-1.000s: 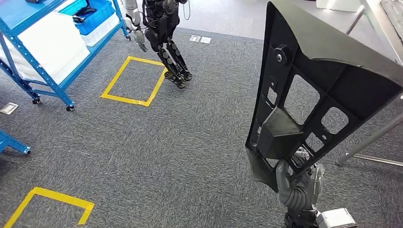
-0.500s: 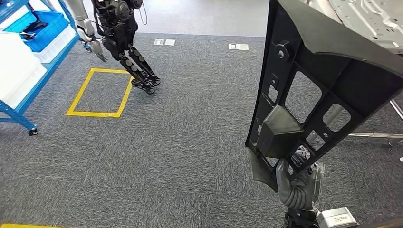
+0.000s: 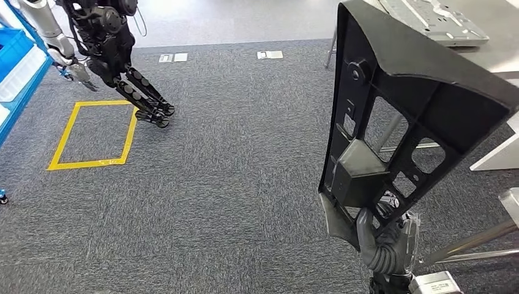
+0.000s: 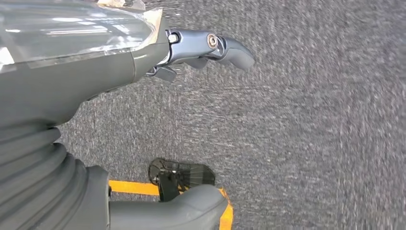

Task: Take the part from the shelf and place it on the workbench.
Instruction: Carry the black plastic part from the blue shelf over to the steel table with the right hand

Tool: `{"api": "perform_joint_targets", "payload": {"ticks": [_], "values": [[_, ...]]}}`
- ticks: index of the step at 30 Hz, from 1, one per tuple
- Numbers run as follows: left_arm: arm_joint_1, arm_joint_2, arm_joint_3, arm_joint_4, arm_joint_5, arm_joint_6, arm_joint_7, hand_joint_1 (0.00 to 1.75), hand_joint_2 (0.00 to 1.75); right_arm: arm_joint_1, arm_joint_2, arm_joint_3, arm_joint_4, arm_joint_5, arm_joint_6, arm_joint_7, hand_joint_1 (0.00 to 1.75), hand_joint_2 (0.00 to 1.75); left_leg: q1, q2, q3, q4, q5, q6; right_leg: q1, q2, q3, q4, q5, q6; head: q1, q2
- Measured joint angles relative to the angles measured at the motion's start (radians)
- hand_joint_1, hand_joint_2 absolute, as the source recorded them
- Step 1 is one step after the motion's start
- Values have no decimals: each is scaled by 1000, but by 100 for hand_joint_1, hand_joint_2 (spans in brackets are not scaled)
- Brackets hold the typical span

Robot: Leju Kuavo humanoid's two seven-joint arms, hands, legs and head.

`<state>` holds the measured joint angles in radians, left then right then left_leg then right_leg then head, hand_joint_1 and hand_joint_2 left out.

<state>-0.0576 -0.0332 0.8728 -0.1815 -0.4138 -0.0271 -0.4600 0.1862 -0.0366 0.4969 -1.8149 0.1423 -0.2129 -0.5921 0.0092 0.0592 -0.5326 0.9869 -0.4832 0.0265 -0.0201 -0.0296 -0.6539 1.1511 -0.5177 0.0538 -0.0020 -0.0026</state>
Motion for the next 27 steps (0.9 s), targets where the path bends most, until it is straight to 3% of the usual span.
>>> {"api": "perform_joint_targets", "payload": {"ticks": [2,4,5,7,9,11,12,13,15,16,18,20,22,24,26,27], "values": [[-1,-1,0,0,-1,0,1,0,175,5,5,-8,-3,9,18,3,175,175,-3,38,9,3,-11,-17,-4,-37,77,-140,53,10,-2,0],[-4,-2,0,-1,0,0,3,0,175,10,10,-14,-5,15,29,2,175,175,-1,55,16,3,-16,-28,-1,-19,76,-144,57,-9,-5,0],[-6,-3,0,-1,0,0,3,0,175,12,13,-17,-5,17,35,2,175,175,3,49,17,7,-22,-33,-2,-9,76,-145,58,-16,-5,0],[-7,-6,0,-2,2,0,4,0,175,14,19,-22,-7,21,43,1,175,175,10,4,-3,61,-64,-41,-6,13,77,-147,62,-33,-6,0],[-3,-7,0,-2,4,0,4,0,175,13,24,-24,-7,22,48,1,175,175,12,-45,-62,191,-134,-41,-2,35,76,-146,63,-44,-9,0],[1,-7,0,-2,6,0,5,0,175,13,27,-25,-7,23,52,1,175,175,11,-58,-117,295,-165,-38,4,61,77,-146,64,-47,-10,0],[2,-8,0,-2,6,0,6,0,175,13,28,-26,-7,24,54,1,175,175,11,-60,-122,297,-151,-34,7,75,78,-145,64,-47,-10,0],[3,-8,0,-2,6,0,6,0,175,13,29,-27,-7,25,55,1,175,175,11,-65,-107,258,-118,-30,8,88,80,-145,64,-47,-10,0],[3,-8,0,-2,6,0,7,0,175,12,32,-28,-7,25,57,1,175,175,12,-106,-48,122,-44,-20,10,114,82,-144,64,-46,-10,0],[3,-8,0,-2,6,0,7,0,175,11,33,-28,-7,25,57,1,175,175,11,-127,-24,67,-23,-16,11,125,81,-143,65,-44,-9,0],[3,-7,0,-2,6,1,8,0,175,9,36,-30,-7,25,58,1,175,175,7,-145,-9,27,-16,-11,9,145,72,-143,70,-36,-9,0],[1,-7,0,-3,6,1,8,0,175,8,38,-30,-7,25,58,1,175,175,3,-121,-7,17,-8,-2,5,154,60,-144,75,-24,-9,0],[-1,-8,0,-3,6,1,8,0,175,6,38,-31,-7,26,58,1,175,175,4,-94,-4,2,2,11,8,111,32,-104,54,-22,-7,0],[1,-8,0,-3,6,0,8,0,175,2,38,-31,-7,27,58,1,175,175,3,-64,-4,-3,6,17,9,58,-25,13,-3,-27,-5,0],[4,-8,0,-4,5,0,8,0,175,3,38,-33,-7,29,58,1,175,175,2,-34,-5,-3,6,17,7,45,-78,129,-44,-21,-4,0],[4,-8,0,-4,4,0,8,0,175,4,38,-34,-7,31,57,1,175,175,2,-20,-6,-3,5,17,4,41,-80,141,-44,-13,-4,0]]}}
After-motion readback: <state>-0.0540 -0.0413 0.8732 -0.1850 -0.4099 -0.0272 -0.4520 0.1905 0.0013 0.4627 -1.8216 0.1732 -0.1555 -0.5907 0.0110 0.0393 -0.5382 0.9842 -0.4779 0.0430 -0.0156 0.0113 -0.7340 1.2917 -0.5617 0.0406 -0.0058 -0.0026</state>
